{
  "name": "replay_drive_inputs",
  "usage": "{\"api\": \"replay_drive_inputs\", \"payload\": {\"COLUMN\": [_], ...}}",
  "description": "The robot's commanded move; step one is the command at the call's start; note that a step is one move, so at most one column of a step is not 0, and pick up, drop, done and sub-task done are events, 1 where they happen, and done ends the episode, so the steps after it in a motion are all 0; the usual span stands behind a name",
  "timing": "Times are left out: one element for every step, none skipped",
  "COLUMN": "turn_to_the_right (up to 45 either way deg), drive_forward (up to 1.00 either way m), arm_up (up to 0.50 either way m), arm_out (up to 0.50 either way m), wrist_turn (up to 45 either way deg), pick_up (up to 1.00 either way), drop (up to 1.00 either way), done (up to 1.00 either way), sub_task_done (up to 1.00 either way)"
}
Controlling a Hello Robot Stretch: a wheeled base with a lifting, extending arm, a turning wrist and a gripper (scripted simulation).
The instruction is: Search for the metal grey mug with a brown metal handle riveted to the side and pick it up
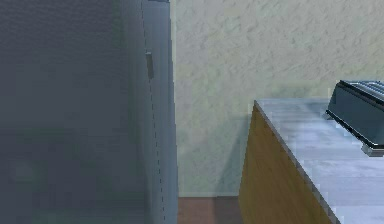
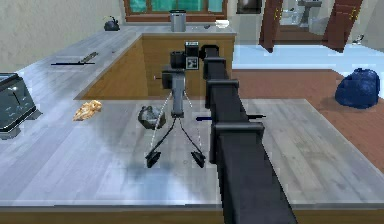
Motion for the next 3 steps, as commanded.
{"api": "replay_drive_inputs", "payload": {"turn_to_the_right": [0.0, 0.0, 0.0], "drive_forward": [0.0, 0.0, 0.0], "arm_up": [0.0, 0.0, 0.0], "arm_out": [0.0, 0.0, 0.0], "wrist_turn": [45.0, 45.0, 45.0], "pick_up": [0.0, 0.0, 0.0], "drop": [0.0, 0.0, 0.0], "done": [0.0, 0.0, 0.0], "sub_task_done": [0.0, 0.0, 0.0]}}
